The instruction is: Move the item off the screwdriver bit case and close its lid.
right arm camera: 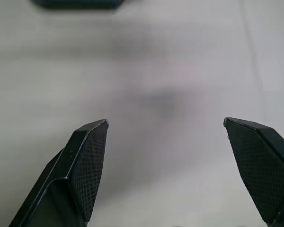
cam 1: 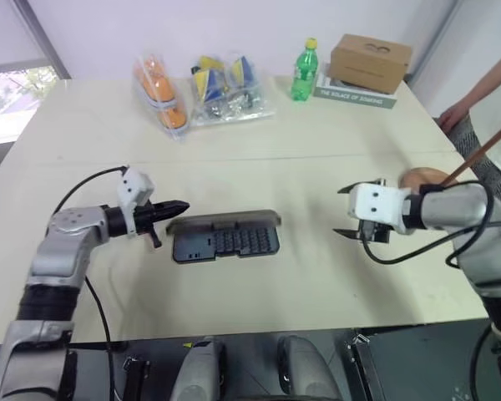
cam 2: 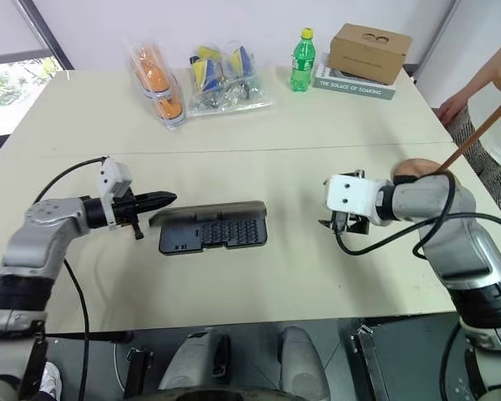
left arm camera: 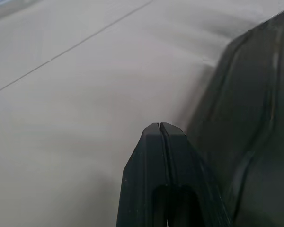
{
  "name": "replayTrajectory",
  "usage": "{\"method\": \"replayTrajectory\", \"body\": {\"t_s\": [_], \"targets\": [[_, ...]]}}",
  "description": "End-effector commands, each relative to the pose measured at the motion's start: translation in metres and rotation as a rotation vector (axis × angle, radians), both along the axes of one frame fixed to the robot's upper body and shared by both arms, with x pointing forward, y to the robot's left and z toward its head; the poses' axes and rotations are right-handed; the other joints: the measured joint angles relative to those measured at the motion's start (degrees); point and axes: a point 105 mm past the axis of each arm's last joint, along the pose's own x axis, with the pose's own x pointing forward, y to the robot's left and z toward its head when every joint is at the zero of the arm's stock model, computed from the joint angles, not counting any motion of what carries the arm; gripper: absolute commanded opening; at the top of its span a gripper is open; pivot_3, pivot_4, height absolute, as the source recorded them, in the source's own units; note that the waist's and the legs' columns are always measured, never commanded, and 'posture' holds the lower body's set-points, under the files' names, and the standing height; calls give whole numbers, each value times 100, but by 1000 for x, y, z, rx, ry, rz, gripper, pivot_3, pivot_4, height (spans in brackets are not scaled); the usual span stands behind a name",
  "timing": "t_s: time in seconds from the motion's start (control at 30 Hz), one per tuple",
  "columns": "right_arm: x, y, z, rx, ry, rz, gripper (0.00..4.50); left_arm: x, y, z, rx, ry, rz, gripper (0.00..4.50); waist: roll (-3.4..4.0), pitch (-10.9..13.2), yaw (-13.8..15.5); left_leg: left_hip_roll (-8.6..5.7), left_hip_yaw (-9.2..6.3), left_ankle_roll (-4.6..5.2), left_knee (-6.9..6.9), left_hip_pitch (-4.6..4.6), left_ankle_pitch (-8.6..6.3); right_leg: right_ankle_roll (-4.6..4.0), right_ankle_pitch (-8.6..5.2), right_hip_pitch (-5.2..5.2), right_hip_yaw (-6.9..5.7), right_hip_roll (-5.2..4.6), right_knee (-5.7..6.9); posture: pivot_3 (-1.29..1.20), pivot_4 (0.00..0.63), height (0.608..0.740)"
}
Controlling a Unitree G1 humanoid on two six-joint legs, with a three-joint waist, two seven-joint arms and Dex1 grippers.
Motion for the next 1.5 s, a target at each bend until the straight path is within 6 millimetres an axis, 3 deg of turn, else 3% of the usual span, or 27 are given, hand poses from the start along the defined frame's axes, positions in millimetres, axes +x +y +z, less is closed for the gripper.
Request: {"method": "replayTrajectory", "body": {"t_s": [0.03, 0.13, 0.2, 0.3, 0.33, 0.4, 0.5, 0.53, 0.8, 1.03, 1.2, 1.5], "targets": [[3, 12, 18, 133, -95, -38, 4079, -18, 12, 17, 3, -6, 6, 0, 0, 0, -35, 4, 1, 0, -2, 1, 0, 0, 0, -3, 2, 4, 3, 0, 150, 740], [1, 28, 11, 306, -11, -93, 4079, -28, 21, 20, 10, 31, 23, 0, 0, 0, 8, 8, -4, 0, -2, 1, 0, -2, -1, -6, 0, 7, 10, 0, 150, 740], [-5, 48, 11, 457, 91, -92, 4079, -15, 23, 28, -3, 10, 48, 0, -1, 0, 71, 8, -6, 0, -2, 0, 0, -2, -1, -5, -1, 2, 10, 0, 150, 740], [-15, 74, 19, 622, 239, -51, 3438, 8, 18, 40, -16, -33, 53, 0, -3, 2, 181, -4, -19, -1, 12, -3, 1, -6, -3, 8, -12, 0, 6, 0, 150, 740], [-22, 86, 24, 679, 315, -11, 2763, 21, 13, 45, -29, -50, 47, 0, -3, 1, 195, -12, -19, -1, 12, -3, 1, -6, -2, 12, -11, -3, 3, 0, 150, 740], [-37, 105, 30, 748, 469, 57, 1862, 43, 1, 52, -46, -66, 20, 0, -5, 0, 233, -23, -27, -1, 14, -2, 1, -4, -1, 26, -19, -5, -3, 0, 150, 740], [-52, 119, 25, 776, 683, 48, 327, 65, -16, 49, -15, -59, -41, 0, -10, -3, 197, -30, -30, 0, 15, -2, 1, -1, 0, 40, -36, -4, -12, 0, 150, 740], [-56, 122, 22, 777, 739, 37, 77, 70, -22, 46, 9, -55, -67, 0, -11, -3, 191, -30, -27, 1, 14, -2, 0, -1, 0, 40, -37, -3, -14, 0, 150, 740], [-62, 142, -10, 840, 988, -42, 77, 85, -55, 24, 128, 10, -218, 0, -13, -2, 64, -27, -22, 7, 4, -11, -3, 2, -1, 22, -36, -2, -13, 0, 150, 740], [-40, 169, -46, 950, 1069, -367, 77, 77, -67, 14, 176, 34, -333, 0, -13, -2, 17, -16, -27, 7, 2, -19, -3, 2, -1, -1, -29, 0, -1, 0, 150, 740], [-55, 188, -50, 957, 1125, -387, 77, 74, -68, 14, 186, 29, -369, 0, -13, -3, 31, -15, -31, 7, 11, -67, -2, 3, 0, -45, -27, -4, 12, 0, 150, 740], [-68, 185, -55, 944, 1179, -569, 77, 66, -79, 15, 167, 17, -439, 0, -13, -3, -3, -5, -33, 8, 12, -69, -2, 3, 0, -45, -26, -7, 7, 0, 150, 740]]}}
